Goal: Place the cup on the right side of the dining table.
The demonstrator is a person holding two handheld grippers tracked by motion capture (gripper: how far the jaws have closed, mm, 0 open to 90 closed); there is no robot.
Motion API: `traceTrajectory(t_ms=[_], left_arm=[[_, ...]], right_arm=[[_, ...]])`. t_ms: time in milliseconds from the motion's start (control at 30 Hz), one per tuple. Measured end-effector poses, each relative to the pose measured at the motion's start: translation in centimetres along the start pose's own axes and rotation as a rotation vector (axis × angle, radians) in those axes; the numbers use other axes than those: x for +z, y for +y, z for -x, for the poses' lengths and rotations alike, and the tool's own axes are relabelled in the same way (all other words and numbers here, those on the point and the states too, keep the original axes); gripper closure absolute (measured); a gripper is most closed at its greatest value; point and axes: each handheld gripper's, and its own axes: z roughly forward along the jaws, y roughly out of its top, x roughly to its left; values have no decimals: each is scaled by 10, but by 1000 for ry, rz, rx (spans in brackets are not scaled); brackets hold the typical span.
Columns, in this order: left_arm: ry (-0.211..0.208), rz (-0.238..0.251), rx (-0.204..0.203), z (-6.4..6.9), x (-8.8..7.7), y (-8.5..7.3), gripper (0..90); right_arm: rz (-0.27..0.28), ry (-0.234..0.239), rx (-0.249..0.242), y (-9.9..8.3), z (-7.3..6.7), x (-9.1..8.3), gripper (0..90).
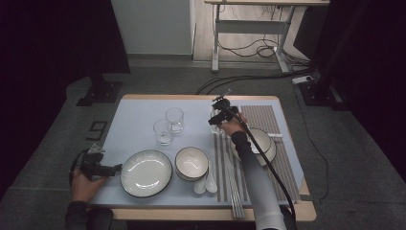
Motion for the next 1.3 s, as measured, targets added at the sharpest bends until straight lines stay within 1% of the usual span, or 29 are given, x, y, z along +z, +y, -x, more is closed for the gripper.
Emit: traceTrajectory(t_ms=[100, 233, 300, 333, 500, 533, 567, 600, 667, 767, 900, 1000, 1067, 1100, 1267, 1300], left_arm=[[0, 0, 0, 0, 0, 0, 0], [0, 0, 0, 0, 0, 0, 0], [0, 0, 0, 0, 0, 0, 0], [0, 0, 0, 0, 0, 0, 0], [0, 0, 0, 0, 0, 0, 0], [0, 0, 0, 0, 0, 0, 0], [0, 0, 0, 0, 0, 0, 0], [0, 0, 0, 0, 0, 0, 0], [0, 0, 0, 0, 0, 0, 0], [0, 0, 0, 0, 0, 0, 0], [0, 0, 0, 0, 0, 0, 0], [0, 0, 0, 0, 0, 0, 0], [0, 0, 0, 0, 0, 0, 0], [0, 0, 0, 0, 0, 0, 0], [0, 0, 0, 0, 0, 0, 0], [0, 0, 0, 0, 0, 0, 0]], right_arm=[[-5, 1, 3, -1, 0, 2, 174], [-9, -3, 28, -2, 1, 4, 173], [-20, -8, 17, -3, 0, 6, 172], [-18, -14, 15, -3, -1, 6, 173], [-5, -15, 12, -3, -1, 5, 170], [22, -10, 28, -2, 0, 2, 153], [34, -4, 32, -1, 0, 1, 143], [36, -1, 28, -1, 0, 0, 134], [40, -11, 10, 0, -1, -2, 128], [53, -6, 8, 0, -1, -4, 121], [68, -2, -6, 0, 0, -9, 119], [97, 11, -9, 0, 1, -16, 116], [104, 19, -4, -1, 2, -19, 116], [115, 33, -3, -1, 3, -24, 105], [124, 44, -8, -3, 3, -37, 78], [125, 44, -17, -3, 3, -40, 74]])
